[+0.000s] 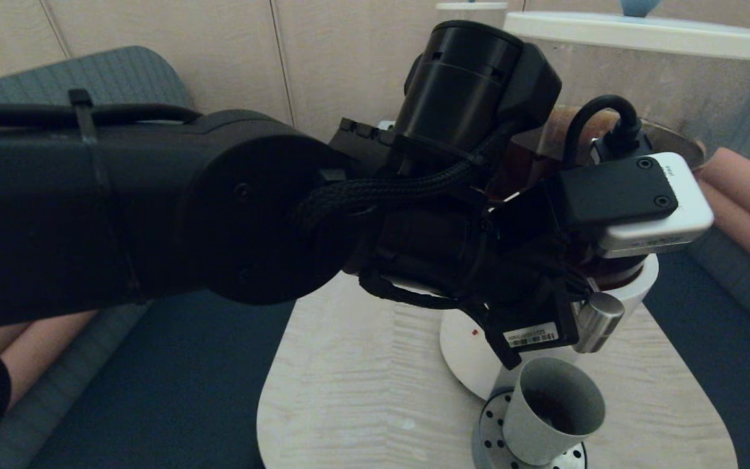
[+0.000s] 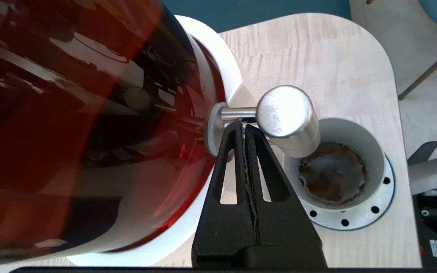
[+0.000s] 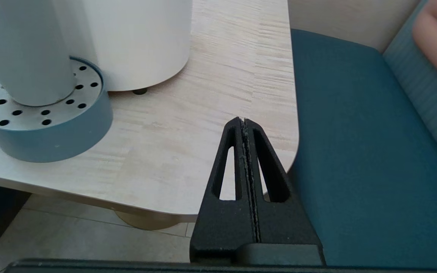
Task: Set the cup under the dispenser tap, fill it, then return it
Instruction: Turn off the faucet, then place the cup next to the water dispenser
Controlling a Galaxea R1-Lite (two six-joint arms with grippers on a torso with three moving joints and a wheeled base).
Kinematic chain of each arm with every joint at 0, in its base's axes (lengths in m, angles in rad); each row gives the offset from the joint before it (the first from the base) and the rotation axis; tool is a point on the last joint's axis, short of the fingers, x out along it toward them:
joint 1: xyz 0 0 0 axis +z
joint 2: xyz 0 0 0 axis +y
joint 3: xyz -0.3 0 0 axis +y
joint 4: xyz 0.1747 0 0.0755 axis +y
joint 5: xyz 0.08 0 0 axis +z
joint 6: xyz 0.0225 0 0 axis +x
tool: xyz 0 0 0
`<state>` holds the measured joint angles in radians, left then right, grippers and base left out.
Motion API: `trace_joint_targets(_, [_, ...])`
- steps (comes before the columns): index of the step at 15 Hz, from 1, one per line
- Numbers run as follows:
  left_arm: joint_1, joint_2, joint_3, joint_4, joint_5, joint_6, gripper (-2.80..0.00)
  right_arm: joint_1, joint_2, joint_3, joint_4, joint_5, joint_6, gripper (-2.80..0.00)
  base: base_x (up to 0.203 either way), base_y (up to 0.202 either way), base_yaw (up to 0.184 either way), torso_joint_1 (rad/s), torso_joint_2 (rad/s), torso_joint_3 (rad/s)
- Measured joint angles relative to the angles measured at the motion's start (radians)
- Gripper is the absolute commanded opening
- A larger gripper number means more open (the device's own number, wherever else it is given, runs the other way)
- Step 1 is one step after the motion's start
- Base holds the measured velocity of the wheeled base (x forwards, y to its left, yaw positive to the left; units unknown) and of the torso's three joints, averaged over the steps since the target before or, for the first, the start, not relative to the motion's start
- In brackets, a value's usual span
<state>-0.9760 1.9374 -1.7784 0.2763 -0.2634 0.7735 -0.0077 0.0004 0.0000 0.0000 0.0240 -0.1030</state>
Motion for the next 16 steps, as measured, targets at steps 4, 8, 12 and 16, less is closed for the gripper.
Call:
trace_joint_targets(4, [0.003, -0.054, 0.071, 0.005, 0.009, -0.019, -2.80, 0.000, 0.000, 0.000, 0.000, 0.000, 0.000, -2.80, 0.000, 0.000, 0.000, 0.000, 0.00, 0.000])
trace_joint_targets(8, [0.015, -0.180, 0.195, 0.009, 0.085, -0.170, -2.80, 0.000, 0.000, 0.000, -0.001, 0.000, 0.000, -2.80, 0.000, 0.000, 0.000, 0.000, 0.00, 0.000])
trace_joint_targets(12, [0.031, -0.345, 0.282, 0.030, 0.168, -0.502, -2.80, 0.000, 0.000, 0.000, 0.000, 0.000, 0.000, -2.80, 0.000, 0.000, 0.000, 0.000, 0.00, 0.000])
trace_joint_targets(16, [0.198, -0.544, 0.384, 0.053, 0.111, -0.633, -2.80, 0.000, 0.000, 0.000, -0.001, 0.000, 0.000, -2.80, 0.000, 0.000, 0.000, 0.000, 0.00, 0.000])
